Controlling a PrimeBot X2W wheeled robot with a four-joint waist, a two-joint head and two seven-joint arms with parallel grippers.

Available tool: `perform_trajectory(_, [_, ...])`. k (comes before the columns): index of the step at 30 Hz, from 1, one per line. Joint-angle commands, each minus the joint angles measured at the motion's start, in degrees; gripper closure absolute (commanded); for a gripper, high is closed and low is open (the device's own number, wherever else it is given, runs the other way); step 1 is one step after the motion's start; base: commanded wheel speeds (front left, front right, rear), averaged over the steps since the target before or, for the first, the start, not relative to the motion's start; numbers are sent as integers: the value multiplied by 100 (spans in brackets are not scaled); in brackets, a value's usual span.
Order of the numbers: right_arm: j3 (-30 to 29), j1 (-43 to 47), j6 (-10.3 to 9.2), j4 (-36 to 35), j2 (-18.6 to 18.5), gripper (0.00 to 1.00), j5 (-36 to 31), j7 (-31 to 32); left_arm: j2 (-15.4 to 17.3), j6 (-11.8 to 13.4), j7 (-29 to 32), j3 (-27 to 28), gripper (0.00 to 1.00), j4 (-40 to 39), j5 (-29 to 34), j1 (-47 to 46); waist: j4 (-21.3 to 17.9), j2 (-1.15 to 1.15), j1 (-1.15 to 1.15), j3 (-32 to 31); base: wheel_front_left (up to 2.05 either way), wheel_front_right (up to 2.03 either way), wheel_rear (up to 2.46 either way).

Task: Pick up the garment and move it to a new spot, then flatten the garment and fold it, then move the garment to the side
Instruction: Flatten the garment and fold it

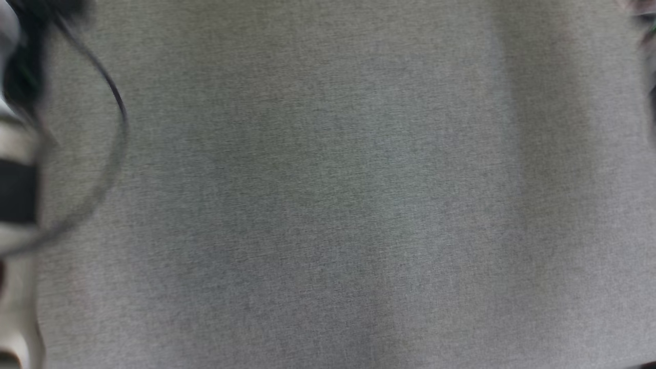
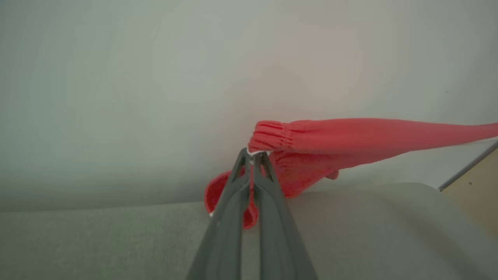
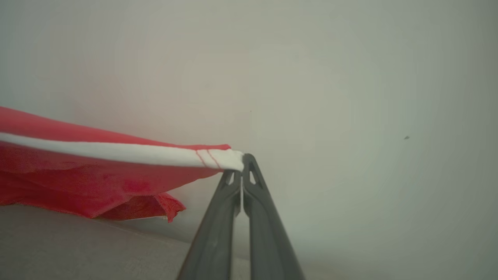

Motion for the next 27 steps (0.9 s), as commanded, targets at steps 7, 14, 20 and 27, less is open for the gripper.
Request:
perform_trajectory(7, [181, 1309, -25, -489, -357, 100, 922, 1235, 277, -94, 644, -312, 100, -330, -499, 1550, 129, -2, -2, -281, 0, 0, 0])
perform_trajectory(14, [131, 3117, -25, -1920, -674, 100, 1218, 2675, 601, 133, 497, -745, 100, -989, -77, 3513, 106, -2, -2, -1099, 0, 0, 0])
perform_trajectory(20, [-27, 4738, -22, -3320, -765, 100, 1112, 3735, 382, 367, 168, -963, 100, -1096, -31, 4671, 139, -2, -2, -1881, 0, 0, 0])
perform_trajectory(27, [-283, 6596, -20, -4605, -804, 100, 1250, 4692, 401, 572, 124, -1317, 100, -1074, 143, 5780, 118, -2, -2, -2667, 0, 0, 0])
